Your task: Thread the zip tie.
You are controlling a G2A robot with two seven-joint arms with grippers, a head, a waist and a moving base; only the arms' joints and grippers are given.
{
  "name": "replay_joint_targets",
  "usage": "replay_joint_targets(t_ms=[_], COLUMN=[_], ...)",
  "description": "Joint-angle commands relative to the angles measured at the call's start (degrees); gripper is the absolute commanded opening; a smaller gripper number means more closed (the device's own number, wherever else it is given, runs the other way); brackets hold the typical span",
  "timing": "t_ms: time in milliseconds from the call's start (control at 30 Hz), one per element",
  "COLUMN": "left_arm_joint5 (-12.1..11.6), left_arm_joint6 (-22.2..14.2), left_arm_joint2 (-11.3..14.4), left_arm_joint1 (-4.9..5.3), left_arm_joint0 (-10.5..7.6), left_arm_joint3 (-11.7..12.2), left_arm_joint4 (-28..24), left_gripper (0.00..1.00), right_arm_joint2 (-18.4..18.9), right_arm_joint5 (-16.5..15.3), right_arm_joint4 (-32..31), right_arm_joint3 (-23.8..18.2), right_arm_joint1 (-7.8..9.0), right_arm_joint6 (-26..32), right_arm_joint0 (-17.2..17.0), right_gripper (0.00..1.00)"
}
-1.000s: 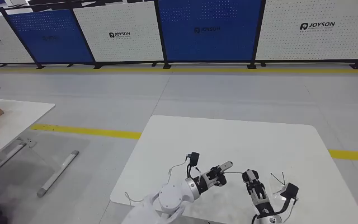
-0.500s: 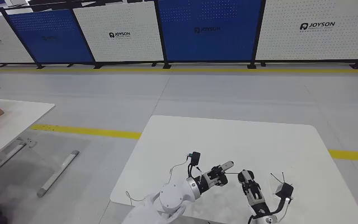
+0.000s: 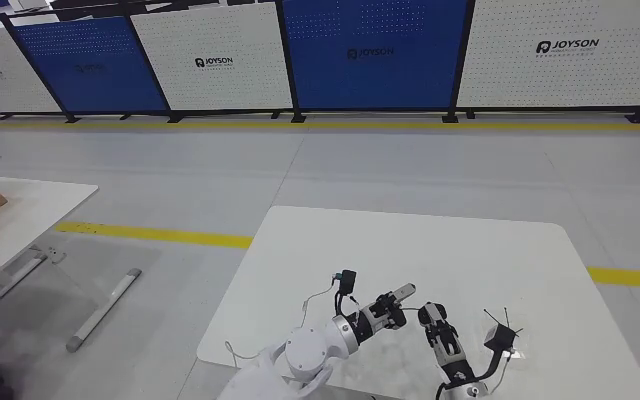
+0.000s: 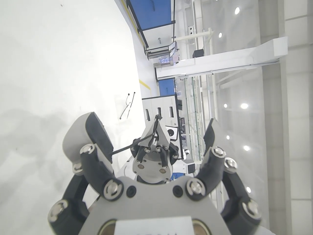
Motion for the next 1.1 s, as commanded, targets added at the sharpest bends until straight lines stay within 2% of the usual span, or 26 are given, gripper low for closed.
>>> replay_joint_targets(t_ms=[0,100,333,567,767,833,967,1067], left_arm_joint5=[-0.3,-0.5,-0.5,-0.1,-1.0,-1.9,-2.6,-2.0], left_arm_joint6=[0.4,1.6,1.6,-3.3,-4.9,-4.1,1.0,3.3], left_arm_joint2=[-0.1,-0.1,-0.1,0.6,-0.1,-0.2,-0.2,0.4], left_arm_joint1=[-0.02,-0.05,-0.05,0.33,0.47,0.45,0.19,-0.05], left_arm_joint0=[-0.1,0.1,0.1,0.46,1.04,1.42,1.76,1.54], left_arm_joint3=[0.1,-0.1,-0.1,0.2,0.4,0.3,0.0,0.1], left_arm_joint4=[0.3,1.3,1.3,3.7,1.1,0.7,1.9,3.1], left_gripper=[1.0,1.0,1.0,1.0,1.0,1.0,1.0,0.89], right_arm_joint2=[0.0,0.0,0.0,0.0,0.0,0.0,0.0,0.1], right_arm_joint5=[0.0,0.0,0.0,0.0,0.0,0.0,0.4,0.6], right_arm_joint4=[0.0,0.0,0.0,0.0,0.0,0.0,0.0,0.1], right_arm_joint3=[0.0,0.0,0.0,0.0,0.0,0.0,0.0,0.0], right_arm_joint1=[0.0,0.0,0.0,0.0,0.0,0.0,-0.05,-0.15], right_arm_joint6=[0.0,0.0,0.0,0.0,0.0,0.0,0.2,0.3], right_arm_joint0=[0.0,0.0,0.0,0.0,0.0,0.0,0.1,0.2], right_gripper=[0.0,0.0,0.0,0.0,0.0,0.0,0.0,0.0])
